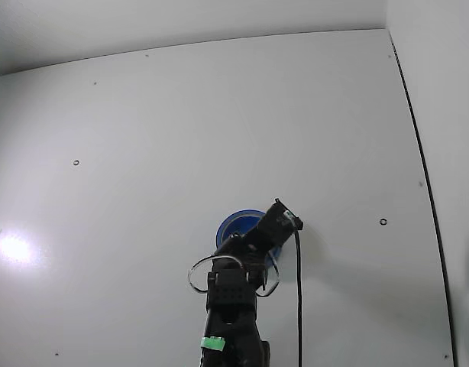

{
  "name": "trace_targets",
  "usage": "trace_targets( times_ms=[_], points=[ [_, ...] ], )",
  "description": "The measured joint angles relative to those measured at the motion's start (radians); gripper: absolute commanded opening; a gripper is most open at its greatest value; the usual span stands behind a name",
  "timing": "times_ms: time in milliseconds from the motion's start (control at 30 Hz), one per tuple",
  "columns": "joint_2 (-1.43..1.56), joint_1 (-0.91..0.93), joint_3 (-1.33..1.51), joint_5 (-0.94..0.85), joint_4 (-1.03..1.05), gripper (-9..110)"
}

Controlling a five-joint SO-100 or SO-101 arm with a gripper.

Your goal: Grasp a block and put it in the bin.

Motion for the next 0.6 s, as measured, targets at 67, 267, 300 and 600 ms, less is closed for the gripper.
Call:
trace_targets(
  times_ms=[67,267,300,600],
  points=[
    [0.003,-0.006,0.000,0.000,0.000,12],
    [0.018,-0.009,0.003,0.000,0.000,8],
    [0.018,-0.009,0.003,0.000,0.000,6],
    [0.109,-0.008,0.003,0.012,0.000,0]
  ],
)
